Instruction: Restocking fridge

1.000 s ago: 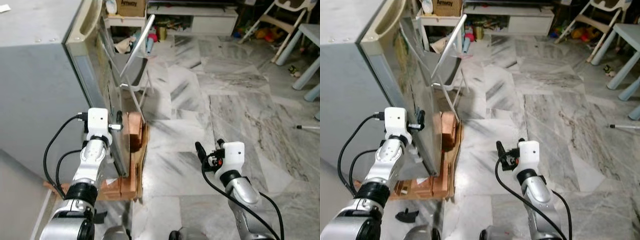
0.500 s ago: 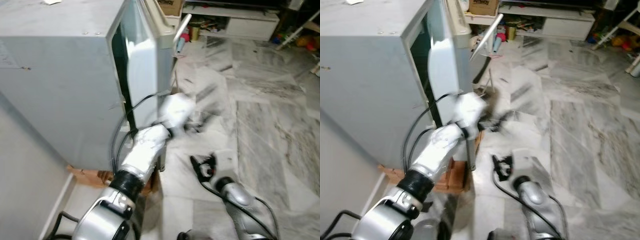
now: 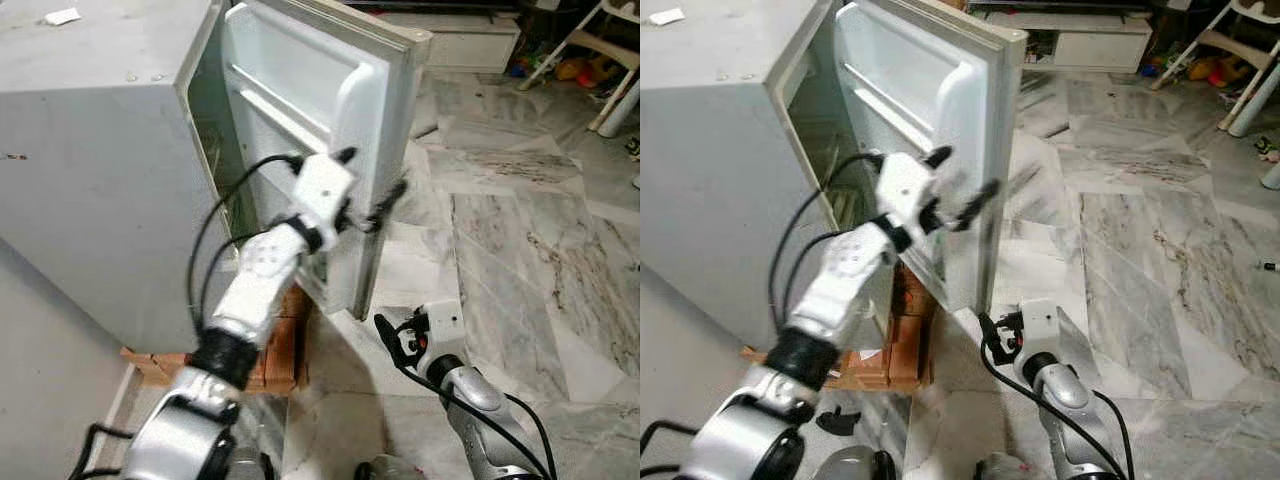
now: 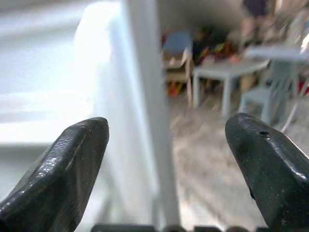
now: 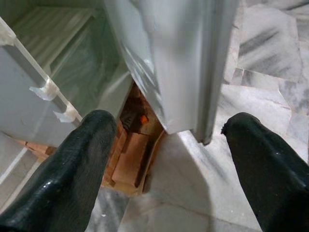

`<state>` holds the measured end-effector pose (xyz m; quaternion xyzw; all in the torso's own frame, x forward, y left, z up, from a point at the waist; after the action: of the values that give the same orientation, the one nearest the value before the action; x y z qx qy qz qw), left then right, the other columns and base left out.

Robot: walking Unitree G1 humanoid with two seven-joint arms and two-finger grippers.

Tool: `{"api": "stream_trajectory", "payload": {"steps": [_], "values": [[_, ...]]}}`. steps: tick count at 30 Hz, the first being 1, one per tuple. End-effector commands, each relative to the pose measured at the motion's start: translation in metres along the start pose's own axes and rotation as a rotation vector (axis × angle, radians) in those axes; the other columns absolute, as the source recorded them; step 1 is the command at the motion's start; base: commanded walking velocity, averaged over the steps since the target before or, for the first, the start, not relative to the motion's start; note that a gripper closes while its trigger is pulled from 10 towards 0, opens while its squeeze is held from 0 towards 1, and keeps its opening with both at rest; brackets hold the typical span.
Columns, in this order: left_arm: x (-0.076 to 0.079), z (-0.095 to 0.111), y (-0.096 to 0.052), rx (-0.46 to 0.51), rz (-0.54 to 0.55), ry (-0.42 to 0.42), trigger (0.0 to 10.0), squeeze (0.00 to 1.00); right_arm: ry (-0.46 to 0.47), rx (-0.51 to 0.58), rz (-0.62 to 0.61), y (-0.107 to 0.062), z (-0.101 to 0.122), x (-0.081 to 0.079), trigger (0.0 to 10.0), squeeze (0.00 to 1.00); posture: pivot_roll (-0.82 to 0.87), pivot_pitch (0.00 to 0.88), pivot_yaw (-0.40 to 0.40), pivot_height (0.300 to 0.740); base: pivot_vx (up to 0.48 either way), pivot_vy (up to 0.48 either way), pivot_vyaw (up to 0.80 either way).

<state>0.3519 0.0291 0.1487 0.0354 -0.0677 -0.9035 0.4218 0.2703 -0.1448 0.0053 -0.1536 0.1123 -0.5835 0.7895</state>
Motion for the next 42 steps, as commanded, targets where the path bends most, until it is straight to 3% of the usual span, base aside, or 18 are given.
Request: {"api": "stream_trajectory", "payload": {"steps": [1,9,13,30,37,42], "values": [[-0.006,-0.010,-0.013,-0.024,0.030,0.014,10.0,0.00,-0.010,0.018,0.013,0.003,0.005,-0.003,10.0,0.00,-0.03,0.000,0.026,0.740,0.296,-0.326,0.00],[-0.020,-0.037,-0.045,-0.102,0.147,-0.017,10.0,0.00,-0.007,0.013,0.009,0.002,0.003,0.000,10.0,0.00,-0.03,0.000,0.018,0.740,0.331,-0.335,-0.24],[-0.021,-0.041,-0.048,-0.114,0.164,-0.017,10.0,0.00,-0.012,0.015,0.009,0.003,0.003,0.000,10.0,0.00,-0.03,0.000,0.018,0.740,0.409,-0.131,-0.23],[-0.026,-0.044,-0.011,-0.171,0.185,0.003,10.0,0.00,-0.043,0.028,0.005,0.006,0.007,-0.001,10.0,0.00,-0.04,0.000,0.024,0.740,0.463,0.000,0.00],[0.010,-0.040,0.014,-0.159,0.020,0.043,10.0,0.00,-0.044,0.033,-0.001,0.008,0.009,-0.001,10.0,0.00,-0.05,0.000,0.029,0.740,0.480,0.000,0.00],[0.009,-0.042,0.017,-0.163,0.029,0.042,10.0,0.00,-0.045,0.035,-0.004,0.009,0.009,-0.001,10.0,0.00,-0.05,0.000,0.032,0.740,0.457,0.000,0.00]]}}
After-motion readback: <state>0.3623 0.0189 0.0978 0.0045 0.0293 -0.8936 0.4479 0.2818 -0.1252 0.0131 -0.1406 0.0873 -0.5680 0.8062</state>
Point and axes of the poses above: a point about 5 cm out from each wrist's last joint towards the gripper, its own y axis pointing out of the wrist towards the gripper, its own z axis along the axis of the wrist's last joint, x = y × z, the point moved 4 cm from there along y, pointing out of the wrist towards the gripper, and after that the axes turned 7 degrees about -y, right-handed, at the moved point
